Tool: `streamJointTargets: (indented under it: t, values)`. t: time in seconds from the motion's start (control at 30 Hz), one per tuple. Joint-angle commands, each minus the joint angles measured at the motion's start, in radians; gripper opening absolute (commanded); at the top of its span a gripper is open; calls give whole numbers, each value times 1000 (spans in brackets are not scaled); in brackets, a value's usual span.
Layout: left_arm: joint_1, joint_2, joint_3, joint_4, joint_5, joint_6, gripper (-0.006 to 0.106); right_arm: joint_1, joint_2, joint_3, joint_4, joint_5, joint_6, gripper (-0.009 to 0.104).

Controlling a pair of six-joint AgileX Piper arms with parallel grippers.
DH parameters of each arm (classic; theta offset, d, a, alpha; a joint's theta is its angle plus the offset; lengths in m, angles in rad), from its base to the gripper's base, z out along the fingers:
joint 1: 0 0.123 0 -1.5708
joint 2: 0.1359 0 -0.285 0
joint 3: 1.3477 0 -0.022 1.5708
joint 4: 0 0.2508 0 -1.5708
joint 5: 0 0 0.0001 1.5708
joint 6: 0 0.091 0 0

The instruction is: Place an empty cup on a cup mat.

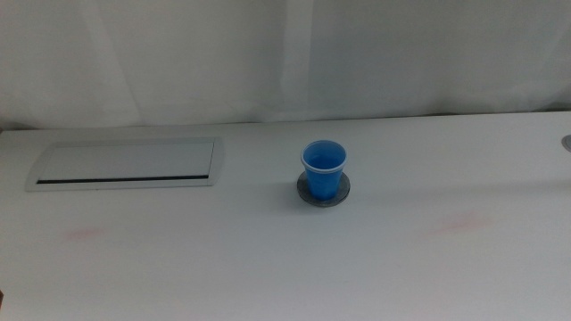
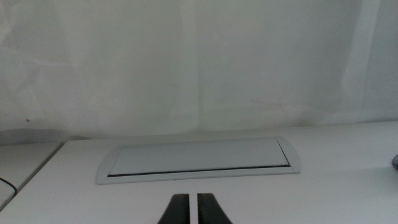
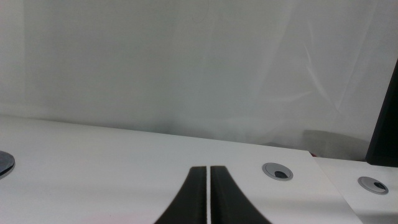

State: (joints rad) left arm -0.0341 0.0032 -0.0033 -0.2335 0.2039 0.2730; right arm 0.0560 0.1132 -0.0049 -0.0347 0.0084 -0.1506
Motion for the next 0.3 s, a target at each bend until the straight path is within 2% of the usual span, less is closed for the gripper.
streamJointTargets:
  t: [0.0,0.27]
  values:
    - [-4,-35,11,-9,2,6,-1,-7,-2,17,-5,0,-4,-3]
    - [-4,-35,11,-9,18,50,-1,-7,-2,17,-5,0,-4,-3]
